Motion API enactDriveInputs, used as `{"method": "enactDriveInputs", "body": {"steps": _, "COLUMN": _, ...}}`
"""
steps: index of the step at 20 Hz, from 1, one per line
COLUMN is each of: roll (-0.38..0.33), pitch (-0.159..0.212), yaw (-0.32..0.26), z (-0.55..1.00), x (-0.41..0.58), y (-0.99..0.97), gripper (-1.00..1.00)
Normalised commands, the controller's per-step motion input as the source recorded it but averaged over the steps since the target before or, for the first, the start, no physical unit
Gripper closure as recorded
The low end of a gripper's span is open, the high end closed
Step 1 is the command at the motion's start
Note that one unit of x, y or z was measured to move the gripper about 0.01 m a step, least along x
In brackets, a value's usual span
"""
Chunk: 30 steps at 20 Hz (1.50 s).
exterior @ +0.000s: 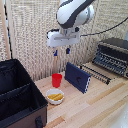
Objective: Kindly spot and seek the red cup placed ahead of you. Cautiously adjust your gripper towards the red cup, gripping it gently. Find the after-storage area of the caddy. Relocate the red cup in your grip over the rear portion and softly release it into the compartment.
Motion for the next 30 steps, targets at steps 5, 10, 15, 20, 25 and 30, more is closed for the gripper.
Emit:
{"method": "enactDriveInputs", "body": {"steps": 5, "roll": 0.000, "pitch": 0.034, "yaw": -0.293, "z": -0.25, "x": 0.040, "y": 0.02, "gripper": -1.00}}
{"method": "enactDriveInputs", "body": {"steps": 10, "roll": 0.000, "pitch": 0.044, "yaw": -0.343, "z": -0.29, "x": 0.023, "y": 0.00, "gripper": -1.00}}
{"method": "enactDriveInputs", "body": {"steps": 15, "roll": 0.000, "pitch": 0.067, "yaw": -0.287, "z": -0.32, "x": 0.021, "y": 0.00, "gripper": -1.00}}
{"method": "enactDriveInputs", "body": {"steps": 20, "roll": 0.000, "pitch": 0.066, "yaw": -0.202, "z": -0.43, "x": 0.124, "y": 0.00, "gripper": -1.00}}
{"method": "enactDriveInputs", "body": {"steps": 25, "roll": 0.000, "pitch": 0.042, "yaw": -0.135, "z": -0.43, "x": 0.163, "y": -0.07, "gripper": -1.00}}
{"method": "enactDriveInputs", "body": {"steps": 30, "roll": 0.012, "pitch": 0.018, "yaw": -0.132, "z": -0.35, "x": 0.239, "y": -0.17, "gripper": -1.00}}
